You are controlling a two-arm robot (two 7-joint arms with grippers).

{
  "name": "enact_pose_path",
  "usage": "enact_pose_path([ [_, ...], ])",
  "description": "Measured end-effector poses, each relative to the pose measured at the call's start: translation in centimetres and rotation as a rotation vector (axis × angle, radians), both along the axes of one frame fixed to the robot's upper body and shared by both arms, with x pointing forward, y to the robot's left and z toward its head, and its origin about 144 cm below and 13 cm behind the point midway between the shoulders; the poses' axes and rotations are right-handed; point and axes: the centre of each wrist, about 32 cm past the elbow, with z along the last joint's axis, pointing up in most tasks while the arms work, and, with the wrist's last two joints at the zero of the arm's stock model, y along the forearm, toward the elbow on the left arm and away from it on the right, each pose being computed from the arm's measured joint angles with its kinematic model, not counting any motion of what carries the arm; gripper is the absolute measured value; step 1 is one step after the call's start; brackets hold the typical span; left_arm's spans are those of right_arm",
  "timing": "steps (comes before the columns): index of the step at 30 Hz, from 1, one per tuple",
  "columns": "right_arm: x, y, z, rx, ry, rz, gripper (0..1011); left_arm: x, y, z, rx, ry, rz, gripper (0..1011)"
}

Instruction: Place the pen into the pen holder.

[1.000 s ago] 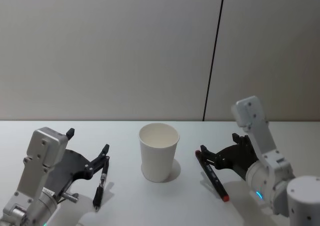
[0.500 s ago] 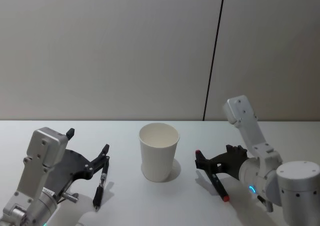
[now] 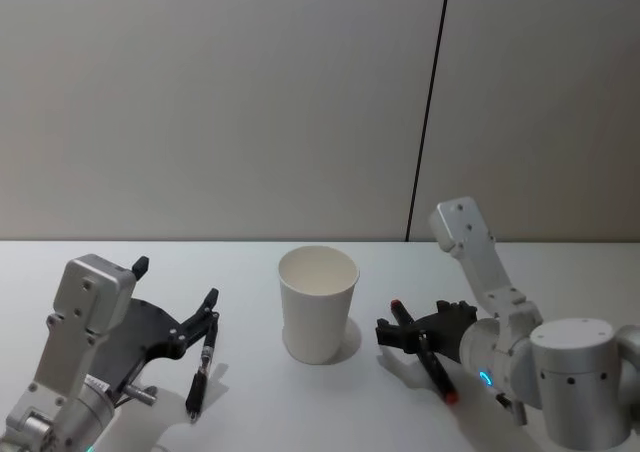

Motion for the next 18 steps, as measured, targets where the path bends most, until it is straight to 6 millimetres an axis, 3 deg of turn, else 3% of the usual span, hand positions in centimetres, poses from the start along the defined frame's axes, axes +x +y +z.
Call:
enact_pose_path([
  [18,1.1,1.4,-1.4,0.000,0.034,-0.020,1001,0.0,0.0,0.0,0.000,0.000,0.000,1000],
])
